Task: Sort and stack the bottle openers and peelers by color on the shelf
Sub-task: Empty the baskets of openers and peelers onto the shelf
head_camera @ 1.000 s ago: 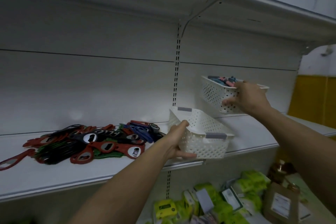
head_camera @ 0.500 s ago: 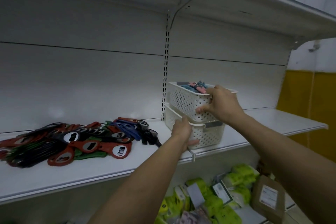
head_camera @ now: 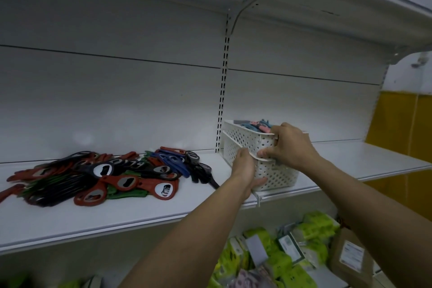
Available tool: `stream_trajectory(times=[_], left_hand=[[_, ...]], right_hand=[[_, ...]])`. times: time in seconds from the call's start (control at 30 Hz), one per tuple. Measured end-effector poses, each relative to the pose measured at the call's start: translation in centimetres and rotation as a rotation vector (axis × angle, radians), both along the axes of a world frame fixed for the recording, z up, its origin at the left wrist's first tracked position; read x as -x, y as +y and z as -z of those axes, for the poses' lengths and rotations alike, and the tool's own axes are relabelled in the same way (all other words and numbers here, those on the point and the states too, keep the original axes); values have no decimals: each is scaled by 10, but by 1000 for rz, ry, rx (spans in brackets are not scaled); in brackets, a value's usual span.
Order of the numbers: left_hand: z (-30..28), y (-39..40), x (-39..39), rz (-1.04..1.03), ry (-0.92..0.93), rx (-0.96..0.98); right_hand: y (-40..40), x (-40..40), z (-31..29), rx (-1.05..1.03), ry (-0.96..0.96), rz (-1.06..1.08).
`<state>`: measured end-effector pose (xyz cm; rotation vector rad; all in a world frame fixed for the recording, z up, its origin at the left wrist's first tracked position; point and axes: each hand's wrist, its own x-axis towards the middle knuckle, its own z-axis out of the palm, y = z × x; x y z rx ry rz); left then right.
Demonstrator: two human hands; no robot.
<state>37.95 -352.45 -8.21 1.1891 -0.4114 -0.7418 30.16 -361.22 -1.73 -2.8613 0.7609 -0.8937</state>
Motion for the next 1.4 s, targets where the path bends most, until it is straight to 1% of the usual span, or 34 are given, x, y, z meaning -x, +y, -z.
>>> stream_trajectory(times=[0.07,0.1,0.13,0.2,0.23,0.27,0.37,0.43,0.5,0.53,0.6,0.67,0.73,0.77,0.83,0.9,0.97,1.03,1.13,1.23,1.3,1.33,1.4], left_hand=[[-1,0,1,2,13,32],[-2,1,1,-2,14,42],[-3,2,1,-4,20,44],[-4,6,2,12,31,34],[-6,10,3,29,30,20],[-8,16,2,49,20,7],[-20,40,-4,6,-74,-33],[-28,65,-16,-95,-191,-49],[-29,97,-38,-229,-370,-90],[-27,116,-52,-308,-485,-129],[-16,162,-81,-444,-705,-235],[-2,212,-110,-574,-899,-419],[16,260,-137,-695,-1076,-736],[26,281,-146,-692,-1137,-918],[43,310,-159,-537,-1167,-1205],[53,326,-169,-387,-1096,-1345],[54,336,-181,-346,-1095,-1372],[52,346,-190,-335,-1121,-1355],[55,357,-198,-359,-1147,-1344],[55,357,-200,-400,-1240,-1347],[52,355,-205,-404,-1314,-1363],[51,356,-208,-386,-1314,-1370],[51,355,-217,-329,-1247,-1375]], right_hand=[[-2,4,-6,-114,47,-38],[-2,6,-9,-173,102,-49],[-1,7,-11,-189,195,-51],[0,8,-11,-96,344,-27],[1,8,-11,-40,350,-15],[5,7,-13,3,312,-6],[25,-1,-20,87,120,-32],[44,-14,-22,94,32,-91],[68,-33,-20,65,13,-163],[82,-43,-15,39,32,-197],[108,-64,5,-9,127,-258],[132,-85,35,-50,271,-298],[150,-103,65,-78,361,-322],[156,-112,78,-95,382,-337],[163,-127,100,-154,411,-373],[164,-138,113,-191,391,-403],[156,-144,118,-202,316,-417],[146,-147,119,-159,257,-420],[136,-150,119,-87,197,-351],[142,-156,117,-53,123,-309],[154,-163,110,-2,34,-313],[163,-169,105,6,-13,-331],[186,-182,94,-28,-64,-414]])
